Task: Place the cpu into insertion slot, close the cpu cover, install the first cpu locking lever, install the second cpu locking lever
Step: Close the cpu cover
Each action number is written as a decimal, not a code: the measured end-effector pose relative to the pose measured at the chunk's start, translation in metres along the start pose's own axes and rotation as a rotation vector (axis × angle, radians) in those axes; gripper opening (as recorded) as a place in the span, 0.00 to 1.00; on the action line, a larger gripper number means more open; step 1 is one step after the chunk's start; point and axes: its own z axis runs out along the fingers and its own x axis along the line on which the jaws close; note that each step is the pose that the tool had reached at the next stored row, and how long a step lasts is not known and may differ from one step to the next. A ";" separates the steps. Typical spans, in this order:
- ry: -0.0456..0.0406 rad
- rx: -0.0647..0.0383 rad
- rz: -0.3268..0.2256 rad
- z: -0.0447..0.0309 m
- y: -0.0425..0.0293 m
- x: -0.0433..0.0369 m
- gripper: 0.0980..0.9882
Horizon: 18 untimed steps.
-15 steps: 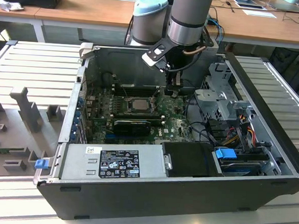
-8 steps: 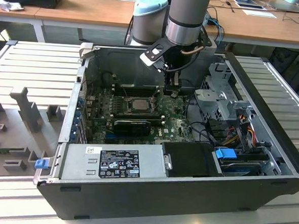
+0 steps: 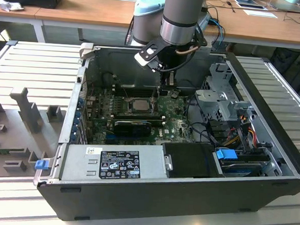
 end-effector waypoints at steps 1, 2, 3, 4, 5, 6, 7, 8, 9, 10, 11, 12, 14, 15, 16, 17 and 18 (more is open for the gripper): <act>-0.0001 0.000 0.000 0.0000 -0.0022 0.0000 0.01; 0.0000 0.000 0.000 0.0000 -0.0070 0.0000 0.01; 0.0000 0.000 0.000 0.0000 -0.0124 0.0000 0.01; 0.0001 0.000 0.000 0.0001 -0.0150 0.0000 0.01; 0.0002 0.000 0.000 0.0005 -0.0167 0.0000 0.01; -0.0001 0.000 0.000 0.0029 -0.0183 -0.0002 0.01; 0.0000 0.000 0.000 0.0063 -0.0190 -0.0003 0.01; 0.0001 0.000 0.000 0.0088 -0.0195 -0.0004 0.01; 0.0000 0.000 -0.001 0.0108 -0.0196 -0.0005 0.01; 0.0001 0.000 -0.002 0.0139 -0.0200 -0.0006 0.01; 0.0004 0.000 -0.003 0.0157 -0.0212 -0.0007 0.01; 0.0011 0.000 -0.004 0.0164 -0.0234 -0.0008 0.01; 0.0024 0.000 -0.006 0.0172 -0.0376 -0.0008 0.01; 0.0025 0.000 -0.007 0.0174 -0.0413 -0.0008 0.01; 0.0026 0.000 -0.008 0.0175 -0.0452 -0.0008 0.01; 0.0025 0.000 -0.010 0.0176 -0.0492 -0.0008 0.01; 0.0024 0.001 -0.011 0.0176 -0.0516 -0.0006 0.01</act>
